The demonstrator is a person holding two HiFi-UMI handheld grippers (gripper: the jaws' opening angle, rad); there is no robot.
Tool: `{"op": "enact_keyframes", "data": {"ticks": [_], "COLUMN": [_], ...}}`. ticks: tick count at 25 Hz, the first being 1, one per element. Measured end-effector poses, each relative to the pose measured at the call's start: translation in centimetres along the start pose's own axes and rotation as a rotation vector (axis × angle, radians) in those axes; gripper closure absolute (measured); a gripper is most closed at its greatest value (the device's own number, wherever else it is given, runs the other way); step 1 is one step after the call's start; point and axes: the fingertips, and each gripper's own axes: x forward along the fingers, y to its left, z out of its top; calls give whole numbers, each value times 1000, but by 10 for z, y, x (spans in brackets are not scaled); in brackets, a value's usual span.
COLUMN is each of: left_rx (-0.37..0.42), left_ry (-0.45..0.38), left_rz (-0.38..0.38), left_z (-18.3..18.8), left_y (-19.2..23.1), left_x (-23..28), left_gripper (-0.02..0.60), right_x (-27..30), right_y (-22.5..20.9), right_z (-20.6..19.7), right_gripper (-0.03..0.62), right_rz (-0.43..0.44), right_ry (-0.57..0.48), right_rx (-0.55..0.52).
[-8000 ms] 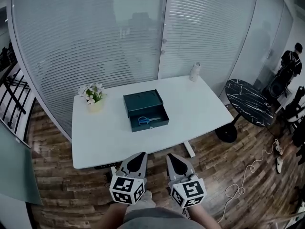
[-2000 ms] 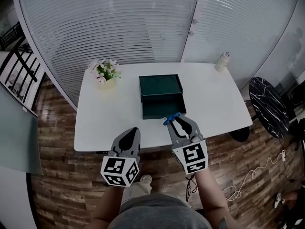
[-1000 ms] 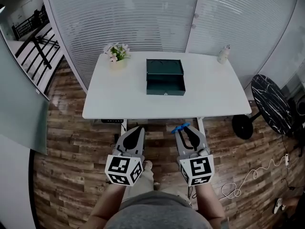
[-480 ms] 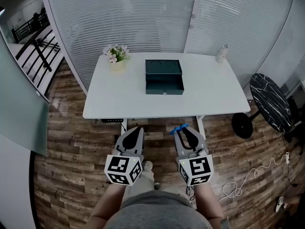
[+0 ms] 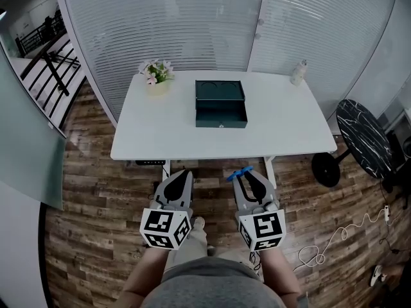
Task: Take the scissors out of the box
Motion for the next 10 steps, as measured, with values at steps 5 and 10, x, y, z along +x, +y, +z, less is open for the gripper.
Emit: {"op": "enact_keyframes", "data": {"ticks": [5,10], "left_rx": [-8,-14], "left_ry": [-4,-2], "left_rz": [5,8], "left_z": [-1,-1], "left_y": [1,0], "left_x": [1,3], "left_gripper": [575,575], "right_x": [1,1], "right_y": [1,0], "right_z": [-2,-2], "right_gripper": [502,502], "right_rz": [2,7], "right_ry": [1,2], "right_rx": [-7,-3]}}
